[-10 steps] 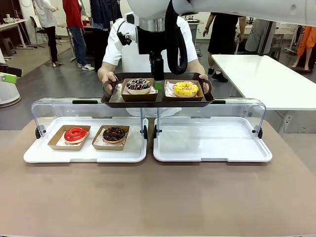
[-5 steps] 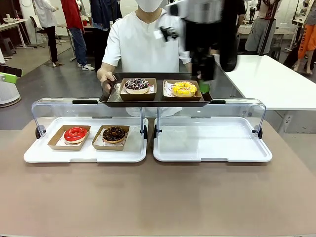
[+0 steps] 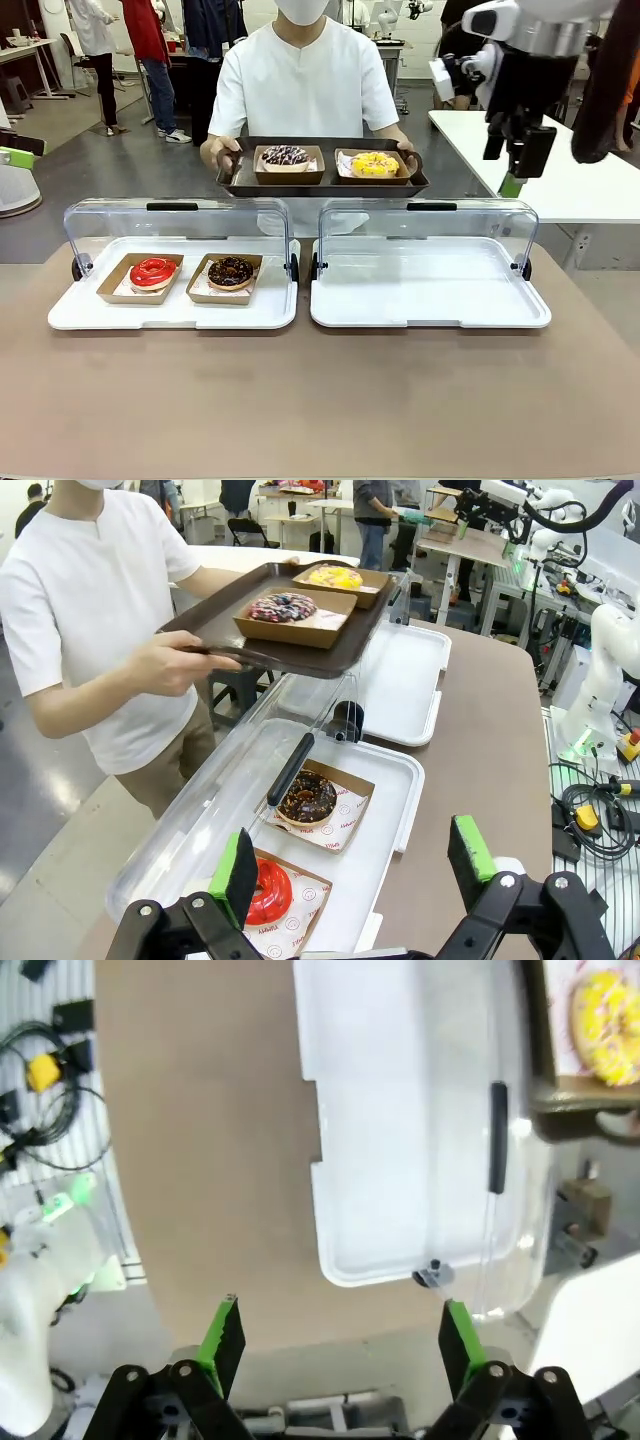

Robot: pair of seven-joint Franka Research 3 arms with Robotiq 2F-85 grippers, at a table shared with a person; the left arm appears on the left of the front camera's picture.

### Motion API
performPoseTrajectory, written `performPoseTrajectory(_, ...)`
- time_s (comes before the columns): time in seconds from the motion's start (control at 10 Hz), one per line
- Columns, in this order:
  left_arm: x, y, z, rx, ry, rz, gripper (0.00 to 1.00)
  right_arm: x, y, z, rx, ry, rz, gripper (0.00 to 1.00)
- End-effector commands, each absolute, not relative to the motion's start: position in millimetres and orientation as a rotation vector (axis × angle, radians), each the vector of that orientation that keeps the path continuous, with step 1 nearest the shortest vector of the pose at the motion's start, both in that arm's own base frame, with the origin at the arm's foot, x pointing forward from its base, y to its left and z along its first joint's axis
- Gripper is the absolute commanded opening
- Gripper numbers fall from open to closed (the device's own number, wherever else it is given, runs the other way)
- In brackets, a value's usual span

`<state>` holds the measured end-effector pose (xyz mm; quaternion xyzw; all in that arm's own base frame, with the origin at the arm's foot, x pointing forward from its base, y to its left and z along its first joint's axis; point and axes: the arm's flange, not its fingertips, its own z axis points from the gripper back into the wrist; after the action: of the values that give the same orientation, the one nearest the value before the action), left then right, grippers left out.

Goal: Provide the desired donut to the person.
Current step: Place the picked Paper togo box onto the Handle tray extended by the person.

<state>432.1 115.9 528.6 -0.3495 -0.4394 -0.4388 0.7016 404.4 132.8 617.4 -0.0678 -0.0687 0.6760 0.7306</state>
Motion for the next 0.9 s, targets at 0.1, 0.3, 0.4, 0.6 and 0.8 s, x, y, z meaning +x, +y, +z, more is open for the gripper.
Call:
performPoseTrajectory(0.1,430.8,115.6,529.6,-0.783,-0.988,-0.975,1.0,418.4,126.5,606.5,-0.11,-0.229,1.48,1.0)
performPoseTrajectory(0.3,430.8,115.6,529.6,-0.783,-0.988,-0.975,1.0,410.0,123.5,615.6,-0.139,-0.172,1.466,1.0)
performPoseTrajectory(0.4,430.8,115.6,529.6,-0.783,-0.988,-0.975,1.0,410.0,123.5,615.6,-0.139,-0.172,1.466,1.0)
performPoseTrajectory(0.6,430.8,115.6,529.6,-0.783,-0.988,-0.975,1.0,410.0,123.5,615.6,-0.139,-0.172,1.466,1.0)
performPoseTrajectory(0.8,430.8,115.6,529.6,-0.783,-0.988,-0.975,1.0,410.0,123.5,615.6,-0.139,-0.172,1.466,1.0)
